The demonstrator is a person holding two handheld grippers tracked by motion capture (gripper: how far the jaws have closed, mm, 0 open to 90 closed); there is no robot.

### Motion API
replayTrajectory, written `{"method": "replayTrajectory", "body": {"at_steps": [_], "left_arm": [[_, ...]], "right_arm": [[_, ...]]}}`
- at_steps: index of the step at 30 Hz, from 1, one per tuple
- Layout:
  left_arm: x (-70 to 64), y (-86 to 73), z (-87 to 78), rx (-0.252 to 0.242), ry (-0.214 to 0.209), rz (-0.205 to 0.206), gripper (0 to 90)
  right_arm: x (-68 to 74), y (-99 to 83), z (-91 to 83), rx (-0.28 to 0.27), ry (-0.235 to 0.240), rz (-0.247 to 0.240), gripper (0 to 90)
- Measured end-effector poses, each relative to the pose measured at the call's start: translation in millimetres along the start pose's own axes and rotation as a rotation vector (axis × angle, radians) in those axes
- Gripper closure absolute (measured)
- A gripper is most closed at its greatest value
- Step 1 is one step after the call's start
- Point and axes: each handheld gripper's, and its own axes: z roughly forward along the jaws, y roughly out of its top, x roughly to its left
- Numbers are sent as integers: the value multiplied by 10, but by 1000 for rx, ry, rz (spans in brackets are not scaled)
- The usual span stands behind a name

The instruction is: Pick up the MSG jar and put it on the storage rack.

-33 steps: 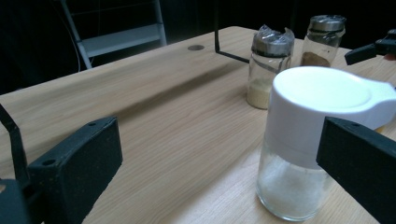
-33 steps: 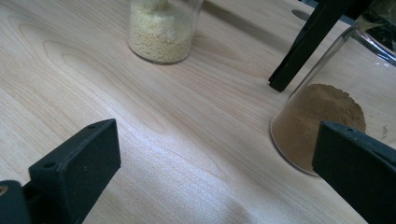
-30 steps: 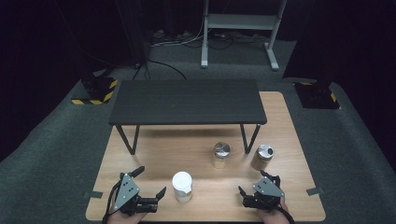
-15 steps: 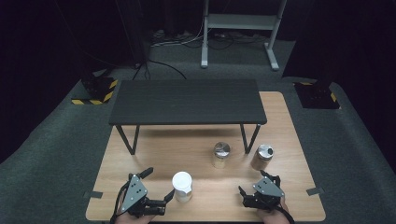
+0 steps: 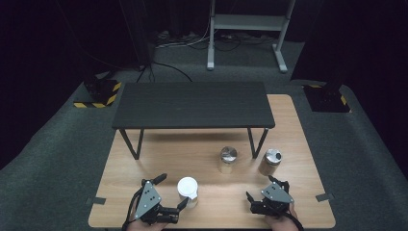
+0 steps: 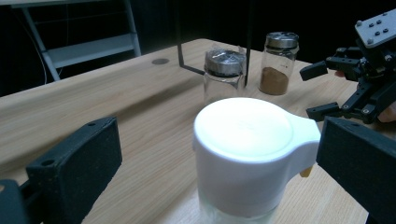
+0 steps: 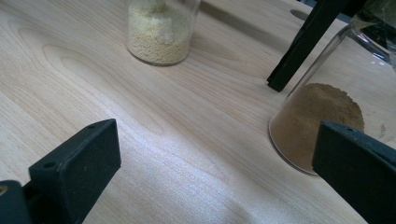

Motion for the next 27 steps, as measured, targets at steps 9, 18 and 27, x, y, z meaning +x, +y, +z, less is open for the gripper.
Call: {"method": "replayTrajectory", "body": {"at_steps": [9, 18, 27], "left_arm": [[-108, -18, 126, -1, -34, 4, 3], [-146, -71, 192, -2, -48, -3, 3], [-174, -139, 249, 0, -60, -11, 3]], "right_arm": [[1, 0, 0, 0, 2, -2, 1], [3, 0, 1, 0, 0, -6, 1], [4, 0, 2, 1, 2, -8, 1]]}}
